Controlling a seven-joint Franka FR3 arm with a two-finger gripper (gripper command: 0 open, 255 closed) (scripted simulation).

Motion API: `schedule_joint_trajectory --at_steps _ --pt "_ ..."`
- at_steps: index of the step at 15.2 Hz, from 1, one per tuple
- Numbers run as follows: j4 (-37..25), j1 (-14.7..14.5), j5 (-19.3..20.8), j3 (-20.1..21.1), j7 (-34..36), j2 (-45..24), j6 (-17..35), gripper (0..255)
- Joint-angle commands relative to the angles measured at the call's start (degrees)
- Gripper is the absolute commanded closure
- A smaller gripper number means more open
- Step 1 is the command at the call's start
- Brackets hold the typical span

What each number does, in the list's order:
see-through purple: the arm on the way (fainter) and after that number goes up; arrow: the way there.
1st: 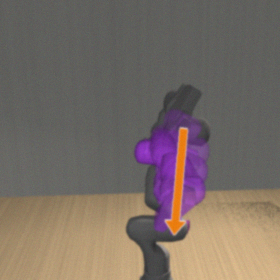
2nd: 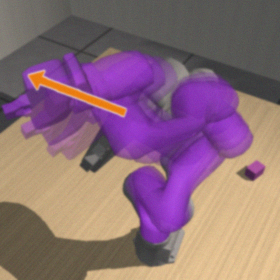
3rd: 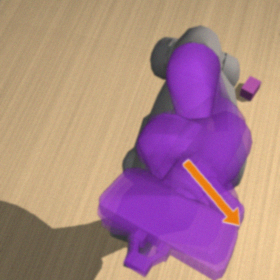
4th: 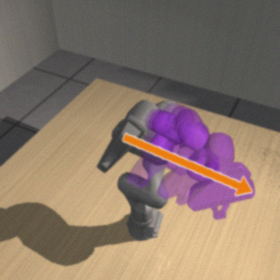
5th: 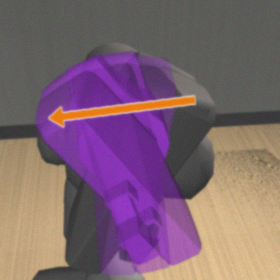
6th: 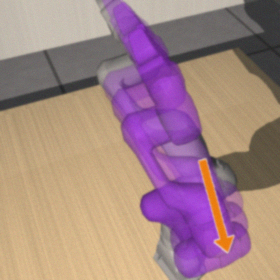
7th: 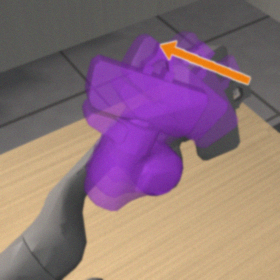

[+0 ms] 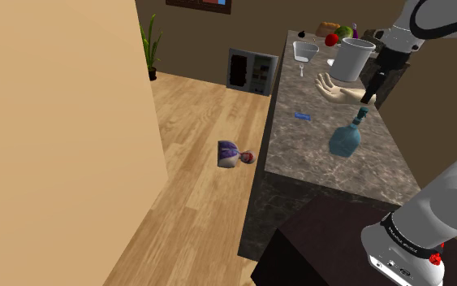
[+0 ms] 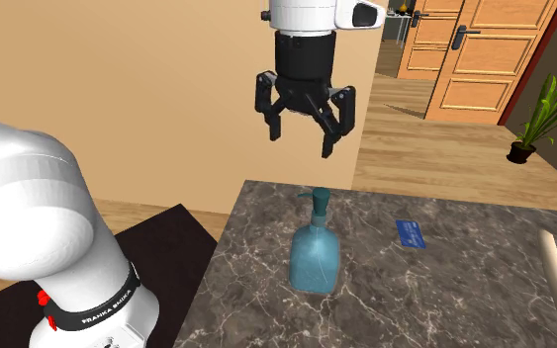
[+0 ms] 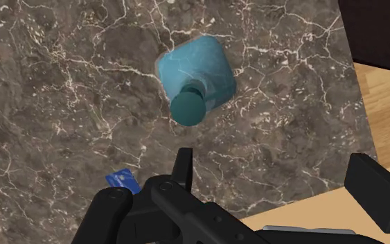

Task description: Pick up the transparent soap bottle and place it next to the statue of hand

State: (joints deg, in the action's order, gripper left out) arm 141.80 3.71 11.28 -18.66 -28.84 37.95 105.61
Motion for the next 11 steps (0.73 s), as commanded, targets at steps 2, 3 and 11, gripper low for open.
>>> schedule_joint_trajectory --at_steps 2,3,11 --pt "-0.1 0.3 0.5 -4.5 -4.2 -4.4 3.9 0" --pt "-0.3 0.4 0.5 -5.9 -5.6 -6.0 5.2 0" --pt "3.0 0.3 0.6 -8.6 -7.4 -9.5 11.7 0"
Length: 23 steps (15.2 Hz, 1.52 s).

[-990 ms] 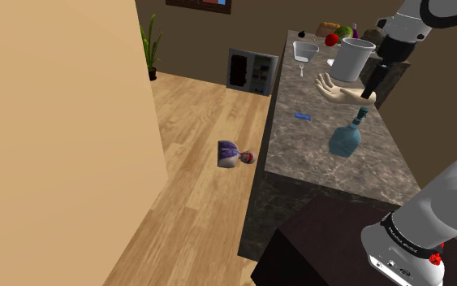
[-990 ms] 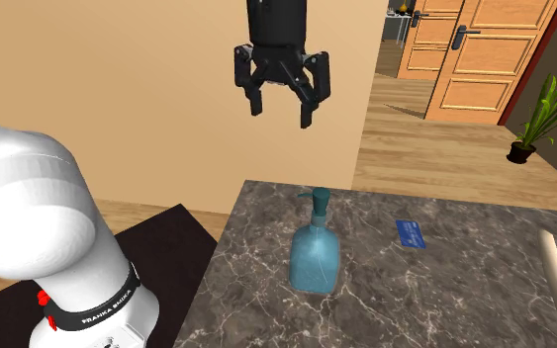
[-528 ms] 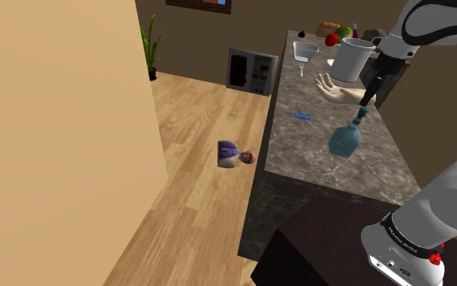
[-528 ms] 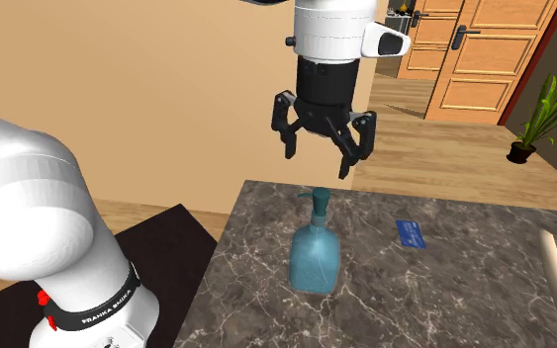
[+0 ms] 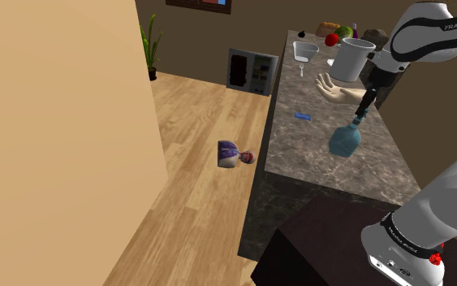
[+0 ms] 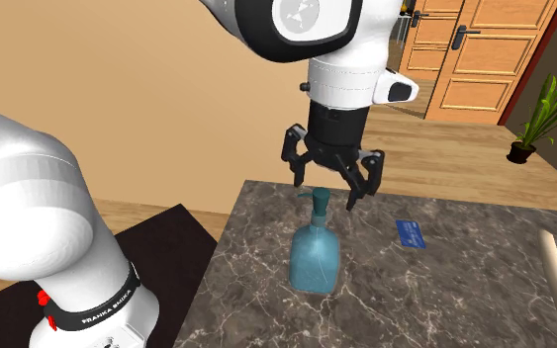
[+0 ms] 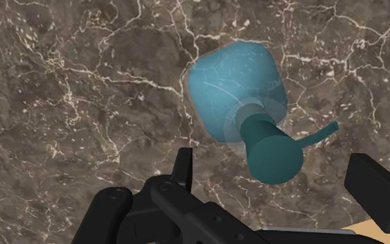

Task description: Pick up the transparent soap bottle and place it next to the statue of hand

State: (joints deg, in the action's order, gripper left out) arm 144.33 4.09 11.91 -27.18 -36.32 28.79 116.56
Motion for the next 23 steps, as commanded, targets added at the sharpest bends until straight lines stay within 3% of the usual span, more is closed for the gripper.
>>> schedule_joint_trajectory --at_steps 1,9,10,19,23 --pt "1.3 -0.1 0.0 -0.4 0.0 -0.8 2.2 0" --pt "1.3 -0.1 0.0 -0.4 0.0 -0.8 2.2 0" --pt "1.3 -0.1 0.0 -0.4 0.0 -0.8 2.2 255" --pt "1.3 -0.1 0.0 -0.4 0.0 -0.8 2.2 255" --pt "-0.9 -0.1 -0.1 0.4 0.2 0.5 -1.3 255"
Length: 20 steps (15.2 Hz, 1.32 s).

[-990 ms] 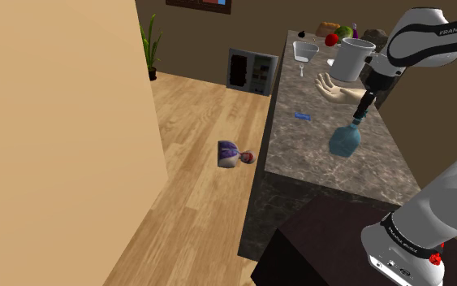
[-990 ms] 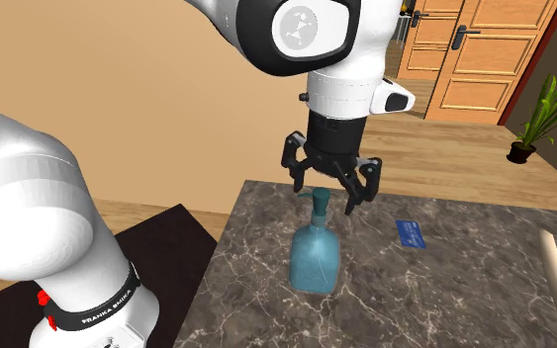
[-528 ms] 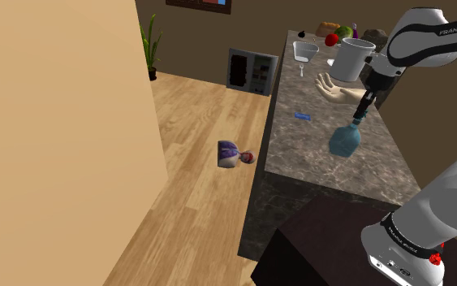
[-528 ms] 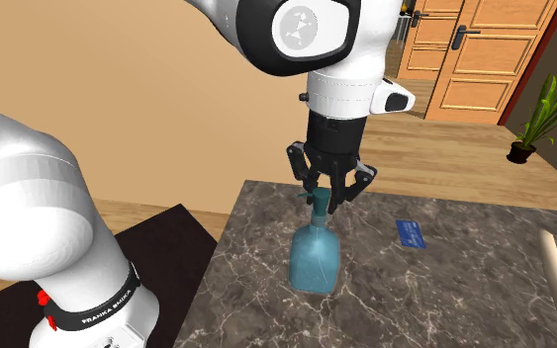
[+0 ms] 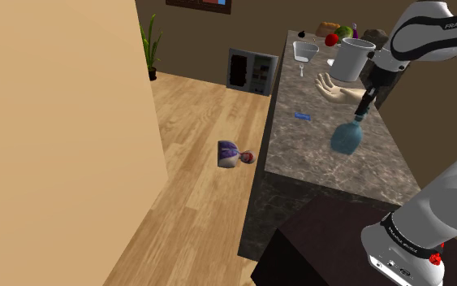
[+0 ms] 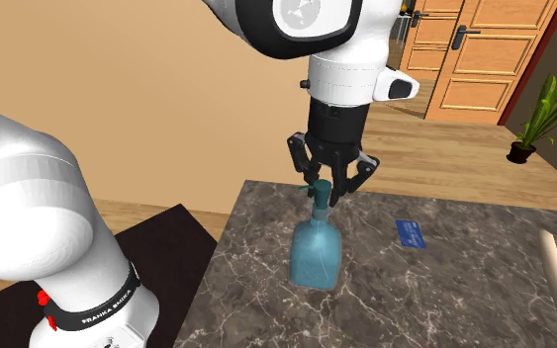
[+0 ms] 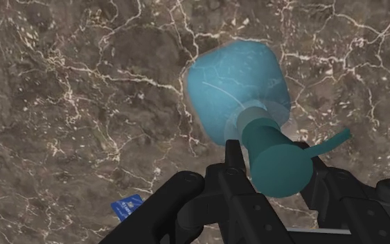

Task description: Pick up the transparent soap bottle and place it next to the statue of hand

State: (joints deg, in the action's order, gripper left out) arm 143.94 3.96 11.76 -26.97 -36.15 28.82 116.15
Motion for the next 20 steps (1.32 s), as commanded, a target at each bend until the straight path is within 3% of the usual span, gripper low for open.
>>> schedule_joint_trajectory --at_steps 1,20 --pt "-1.0 0.1 0.0 0.4 0.1 0.7 -1.7 255" --pt "-13.9 -0.5 -1.5 3.2 0.4 3.0 -16.9 255"
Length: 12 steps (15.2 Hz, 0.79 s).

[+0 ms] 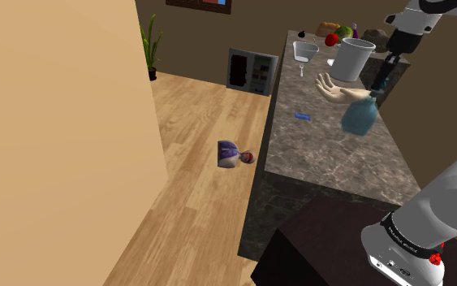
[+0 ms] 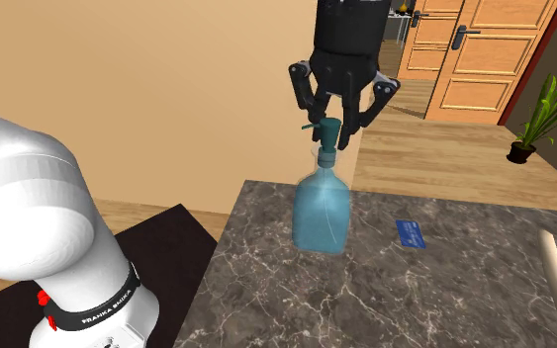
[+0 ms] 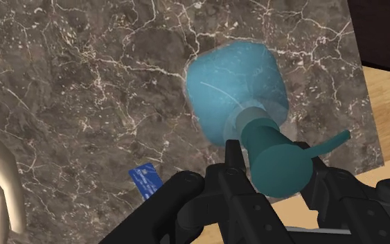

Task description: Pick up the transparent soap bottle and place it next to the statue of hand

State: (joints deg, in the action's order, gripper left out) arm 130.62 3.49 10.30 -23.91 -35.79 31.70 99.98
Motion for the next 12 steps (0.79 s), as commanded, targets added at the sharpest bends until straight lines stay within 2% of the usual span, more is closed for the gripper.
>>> schedule_joint_trajectory --at_steps 1,12 --pt "-1.4 -0.1 -0.1 0.2 0.0 0.1 -1.4 255" --pt "-10.6 -0.7 -1.2 1.2 -0.2 -1.0 -9.6 255"
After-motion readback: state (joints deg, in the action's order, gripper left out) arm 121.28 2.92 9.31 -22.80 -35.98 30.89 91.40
